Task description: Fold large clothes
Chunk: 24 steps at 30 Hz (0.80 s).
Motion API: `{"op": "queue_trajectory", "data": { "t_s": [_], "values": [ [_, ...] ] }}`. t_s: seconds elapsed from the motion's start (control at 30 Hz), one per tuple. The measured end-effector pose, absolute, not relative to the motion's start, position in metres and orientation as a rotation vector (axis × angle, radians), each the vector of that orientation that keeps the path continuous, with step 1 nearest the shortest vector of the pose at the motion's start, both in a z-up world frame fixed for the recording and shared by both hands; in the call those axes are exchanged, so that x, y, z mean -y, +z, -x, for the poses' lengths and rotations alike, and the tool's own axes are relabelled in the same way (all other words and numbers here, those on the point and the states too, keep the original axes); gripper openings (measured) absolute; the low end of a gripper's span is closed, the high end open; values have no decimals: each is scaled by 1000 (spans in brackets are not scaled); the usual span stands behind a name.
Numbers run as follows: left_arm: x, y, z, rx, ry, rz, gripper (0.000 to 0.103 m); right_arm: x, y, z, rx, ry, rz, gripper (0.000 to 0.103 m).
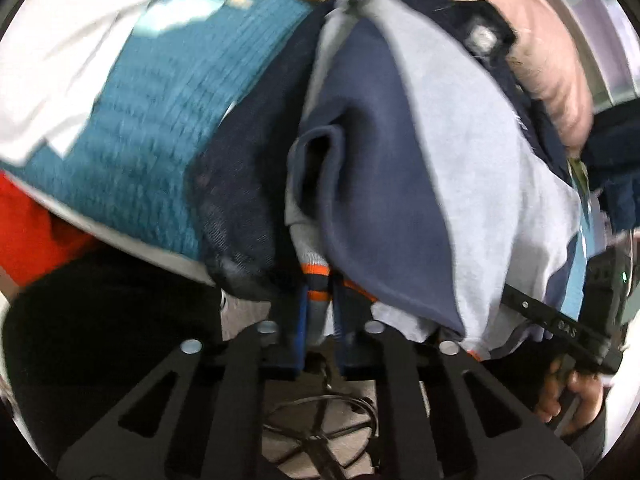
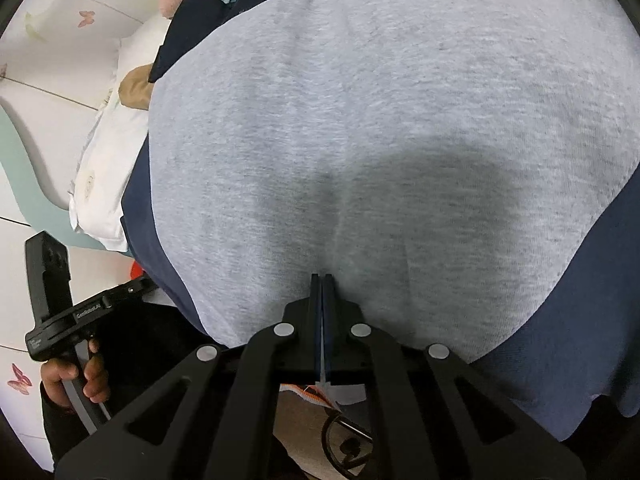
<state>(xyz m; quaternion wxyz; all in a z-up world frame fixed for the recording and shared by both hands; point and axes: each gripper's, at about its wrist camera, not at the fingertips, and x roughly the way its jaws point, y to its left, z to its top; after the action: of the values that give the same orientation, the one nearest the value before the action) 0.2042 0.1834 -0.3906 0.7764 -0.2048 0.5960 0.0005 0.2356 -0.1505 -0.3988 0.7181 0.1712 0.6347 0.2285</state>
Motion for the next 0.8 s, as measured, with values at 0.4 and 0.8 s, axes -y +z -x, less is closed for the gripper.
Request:
{"op": "queue_trajectory", "data": {
  "t_s": [0.4,0.8],
  "values": [
    [-129,-301,-194,-1029,-181,313,5,161,-377,-224,-1307,533,-436,6],
    [-120,-285,-200,-1002,-266,372,5,98,-300,-189,-1023,797,-173,59]
  ]
}}
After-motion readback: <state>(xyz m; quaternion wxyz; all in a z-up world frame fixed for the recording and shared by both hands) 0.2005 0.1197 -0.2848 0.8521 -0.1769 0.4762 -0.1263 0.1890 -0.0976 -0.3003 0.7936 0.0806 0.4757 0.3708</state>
